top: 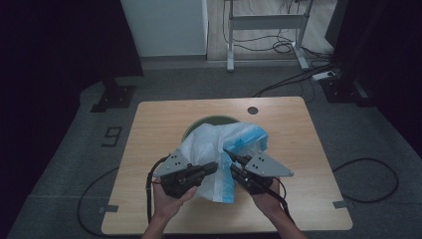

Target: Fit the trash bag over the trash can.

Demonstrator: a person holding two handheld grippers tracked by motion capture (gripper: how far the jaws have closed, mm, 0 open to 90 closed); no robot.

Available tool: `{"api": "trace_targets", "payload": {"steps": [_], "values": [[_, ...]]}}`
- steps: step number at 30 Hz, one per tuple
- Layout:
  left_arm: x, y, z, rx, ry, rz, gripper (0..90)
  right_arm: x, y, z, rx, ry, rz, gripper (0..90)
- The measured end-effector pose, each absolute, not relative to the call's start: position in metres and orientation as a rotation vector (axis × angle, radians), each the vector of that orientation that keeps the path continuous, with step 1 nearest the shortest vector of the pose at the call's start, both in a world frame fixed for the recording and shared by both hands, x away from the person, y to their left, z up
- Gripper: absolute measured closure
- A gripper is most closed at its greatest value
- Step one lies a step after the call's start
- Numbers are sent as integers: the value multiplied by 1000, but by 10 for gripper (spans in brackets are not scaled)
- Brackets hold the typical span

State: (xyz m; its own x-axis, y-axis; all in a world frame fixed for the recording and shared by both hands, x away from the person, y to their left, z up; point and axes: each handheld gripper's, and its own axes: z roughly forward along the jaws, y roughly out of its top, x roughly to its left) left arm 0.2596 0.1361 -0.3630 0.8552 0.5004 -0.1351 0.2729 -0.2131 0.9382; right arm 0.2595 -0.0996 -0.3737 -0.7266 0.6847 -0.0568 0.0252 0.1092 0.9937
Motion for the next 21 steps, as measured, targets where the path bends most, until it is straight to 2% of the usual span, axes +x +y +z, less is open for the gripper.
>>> {"api": "trace_targets", "payload": {"steps": [2,5,8,12,21], "values": [[260,140,-363,1781,597,246,900,259,-101,-374,690,1870,1658,730],[259,148,-361,1730,612,264,900,256,-104,-376,695,1850,1649,559],[256,160,-359,1664,625,289,900,251,-109,-379,698,1833,1637,471],[249,174,-357,1583,647,321,900,248,-120,-387,762,1795,1624,410],[245,187,-354,1521,647,305,900,258,-126,-390,871,1787,1626,367]]}}
